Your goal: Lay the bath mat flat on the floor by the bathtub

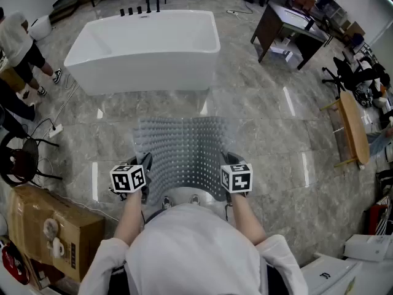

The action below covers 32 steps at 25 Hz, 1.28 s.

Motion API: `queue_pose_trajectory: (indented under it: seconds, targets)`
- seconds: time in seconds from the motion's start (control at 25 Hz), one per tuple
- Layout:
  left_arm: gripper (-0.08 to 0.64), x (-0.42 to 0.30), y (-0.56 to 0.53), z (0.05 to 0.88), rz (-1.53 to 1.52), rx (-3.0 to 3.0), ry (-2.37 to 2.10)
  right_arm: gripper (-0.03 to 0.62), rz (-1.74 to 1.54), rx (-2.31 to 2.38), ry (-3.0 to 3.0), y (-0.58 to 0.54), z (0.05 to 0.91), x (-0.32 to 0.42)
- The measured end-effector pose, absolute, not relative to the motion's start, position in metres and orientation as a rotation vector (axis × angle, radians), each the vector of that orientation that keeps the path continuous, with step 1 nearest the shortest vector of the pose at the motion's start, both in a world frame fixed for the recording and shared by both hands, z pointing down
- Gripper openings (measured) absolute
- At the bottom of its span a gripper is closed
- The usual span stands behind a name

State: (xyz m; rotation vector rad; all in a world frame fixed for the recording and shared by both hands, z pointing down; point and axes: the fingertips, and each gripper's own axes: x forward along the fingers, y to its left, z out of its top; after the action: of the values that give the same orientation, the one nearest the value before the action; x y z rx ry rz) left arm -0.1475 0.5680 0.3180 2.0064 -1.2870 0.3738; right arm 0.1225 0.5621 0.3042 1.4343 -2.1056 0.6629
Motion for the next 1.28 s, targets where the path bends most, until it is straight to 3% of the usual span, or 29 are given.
queue_pose_trajectory:
  seconds: [1.28]
  targets:
    - [0.045, -0.111, 0.551, 0.332, 0.306, 1.905, -1.363, 0.04, 0.751, 1.351, -2.214, 0.522, 0.31, 0.168]
